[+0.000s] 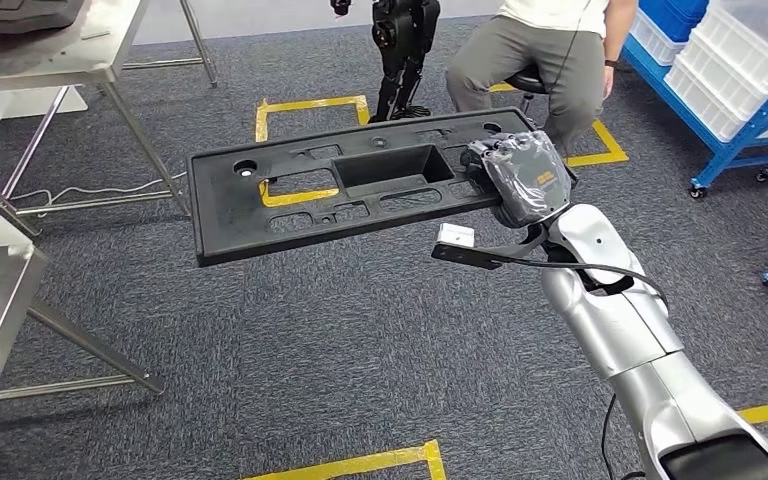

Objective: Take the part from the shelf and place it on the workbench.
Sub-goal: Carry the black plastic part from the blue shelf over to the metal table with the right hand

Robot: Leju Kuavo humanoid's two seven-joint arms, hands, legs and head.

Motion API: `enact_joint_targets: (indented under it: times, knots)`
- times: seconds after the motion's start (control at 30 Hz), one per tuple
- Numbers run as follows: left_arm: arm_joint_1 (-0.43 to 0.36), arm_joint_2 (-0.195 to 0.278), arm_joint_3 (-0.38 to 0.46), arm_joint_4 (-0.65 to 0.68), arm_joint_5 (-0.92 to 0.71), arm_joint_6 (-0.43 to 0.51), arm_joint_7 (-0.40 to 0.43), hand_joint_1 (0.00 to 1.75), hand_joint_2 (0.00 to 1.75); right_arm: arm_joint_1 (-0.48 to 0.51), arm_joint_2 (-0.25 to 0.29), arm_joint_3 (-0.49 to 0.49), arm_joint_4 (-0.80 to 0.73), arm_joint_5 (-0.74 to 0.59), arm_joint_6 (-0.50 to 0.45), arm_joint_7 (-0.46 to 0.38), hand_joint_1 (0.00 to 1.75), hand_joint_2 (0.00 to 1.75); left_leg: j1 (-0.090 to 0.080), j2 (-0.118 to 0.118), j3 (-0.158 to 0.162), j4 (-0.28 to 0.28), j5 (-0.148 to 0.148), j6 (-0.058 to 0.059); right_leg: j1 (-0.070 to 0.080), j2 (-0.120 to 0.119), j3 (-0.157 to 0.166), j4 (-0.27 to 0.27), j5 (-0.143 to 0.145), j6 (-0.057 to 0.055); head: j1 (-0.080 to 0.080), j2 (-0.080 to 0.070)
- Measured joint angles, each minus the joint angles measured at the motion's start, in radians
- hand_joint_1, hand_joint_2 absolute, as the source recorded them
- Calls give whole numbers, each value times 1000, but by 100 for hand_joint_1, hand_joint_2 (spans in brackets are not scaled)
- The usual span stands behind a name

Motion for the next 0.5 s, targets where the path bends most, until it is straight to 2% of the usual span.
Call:
enact_joint_targets:
  times: [0.03, 0.07, 0.13, 0.17, 0.23, 0.27, 0.33, 0.37, 0.4, 0.43, 0.47, 0.5]
  knots:
    - [0, 0, 0, 0, 0, -1, 0, 0, 0, 0, 0, 0, 0, 0, 0, 0, 169, 175, 1, 9, 28, -48, 25, -1, 1, -10, 0, 1, -1, 0, 0, 0]
    - [-1, 0, 0, 0, -1, -1, -1, 0, 0, 0, 0, 0, 0, 0, 0, 0, 169, 175, 1, 28, 66, -116, 51, 0, 2, -20, 1, 2, -3, 2, 0, 0]
    - [-2, -1, 0, 0, 2, -1, -2, 0, 0, 0, -1, -1, 0, -1, 1, 0, 169, 175, -4, 58, 124, -221, 82, 7, 9, -36, 0, 6, -9, 10, 1, 0]
    - [-3, -1, 0, 0, 5, -1, -4, 0, 0, 0, -1, -1, 0, -2, 1, 0, 169, 175, -8, 64, 134, -242, 85, 13, 14, -44, 0, 7, -11, 14, 2, 0]
    - [-3, 0, 1, 0, 8, -1, -6, 0, 0, 0, 2, 0, 0, -3, 3, 0, 169, 175, -14, 44, 133, -248, 88, 26, 18, -60, 2, 7, -14, 22, 4, 0]
    - [-3, 0, 1, 0, 8, -1, -6, 0, 0, 0, 4, 0, 0, -3, 4, 0, 169, 175, -14, 34, 135, -253, 91, 32, 17, -56, 1, 11, -19, 27, 4, 0]
    - [-4, 0, 2, 0, 8, -2, -7, 0, 0, -1, 4, -1, 0, -4, 6, 0, 169, 175, -10, 16, 140, -264, 100, 46, 9, -14, -23, 61, -48, 33, 5, 0]
    - [-6, 0, 2, 0, 6, -2, -8, 0, 0, 1, 1, -2, 0, -4, 6, 1, 169, 175, -8, 5, 140, -267, 103, 51, 3, 16, -49, 117, -73, 33, 5, 0]
    - [-7, 1, 2, 0, 5, -3, -8, 0, 0, 4, -3, -2, 0, -5, 6, 2, 169, 175, -8, -7, 139, -268, 105, 54, -1, 35, -81, 186, -99, 33, 6, 0]
    - [-8, 1, 2, 0, 3, -3, -7, 0, 0, 8, -9, -3, 0, -6, 5, 2, 169, 175, -7, -21, 138, -268, 106, 55, -4, 44, -111, 248, -119, 35, 6, 0]
    - [-7, 0, 2, 0, 2, -4, -6, 0, 0, 13, -14, -3, 0, -6, 5, 3, 169, 175, -7, -36, 137, -267, 107, 55, -7, 48, -129, 285, -127, 41, 6, 0]
    - [-6, 0, 2, 0, 1, -4, -4, 0, 0, 16, -19, -4, 0, -6, 4, 3, 169, 175, -6, -50, 137, -267, 108, 54, -11, 50, -129, 284, -119, 49, 6, 0]
